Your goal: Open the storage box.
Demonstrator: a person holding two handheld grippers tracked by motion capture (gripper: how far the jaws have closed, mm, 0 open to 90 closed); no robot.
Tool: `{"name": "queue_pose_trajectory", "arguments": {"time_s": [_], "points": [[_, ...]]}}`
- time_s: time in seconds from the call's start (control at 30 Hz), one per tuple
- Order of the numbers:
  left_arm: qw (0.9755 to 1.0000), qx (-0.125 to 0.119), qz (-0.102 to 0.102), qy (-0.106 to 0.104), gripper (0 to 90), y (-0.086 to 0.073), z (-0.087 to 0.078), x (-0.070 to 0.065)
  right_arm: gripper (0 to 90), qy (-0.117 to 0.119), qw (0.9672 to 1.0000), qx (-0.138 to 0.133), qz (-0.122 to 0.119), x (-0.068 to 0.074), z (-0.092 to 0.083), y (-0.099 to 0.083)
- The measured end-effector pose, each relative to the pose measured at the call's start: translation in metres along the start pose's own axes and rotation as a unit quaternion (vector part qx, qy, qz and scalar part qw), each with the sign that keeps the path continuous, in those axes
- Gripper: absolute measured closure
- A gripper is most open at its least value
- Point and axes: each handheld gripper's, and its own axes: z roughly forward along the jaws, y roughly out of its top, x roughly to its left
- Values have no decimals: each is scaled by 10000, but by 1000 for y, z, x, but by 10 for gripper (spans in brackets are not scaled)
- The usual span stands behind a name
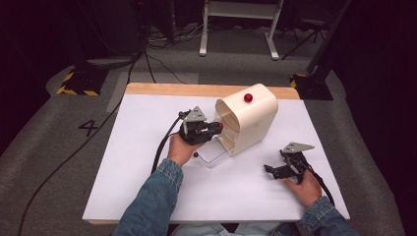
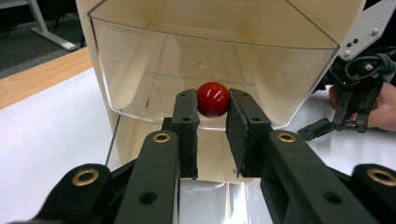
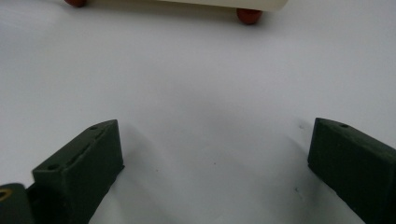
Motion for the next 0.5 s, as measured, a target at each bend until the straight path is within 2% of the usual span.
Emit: {"name": "queue_pose_trajectory", "arguments": {"time_s": [0.17, 0.5], "points": [[10000, 74, 15, 10, 741, 0, -9, -1, 33, -1, 10000, -1, -4, 0, 0, 0], [10000, 11, 8, 82, 741, -6, -30, -5, 33, -1, 10000, -2, -5, 0, 0, 0]]}}
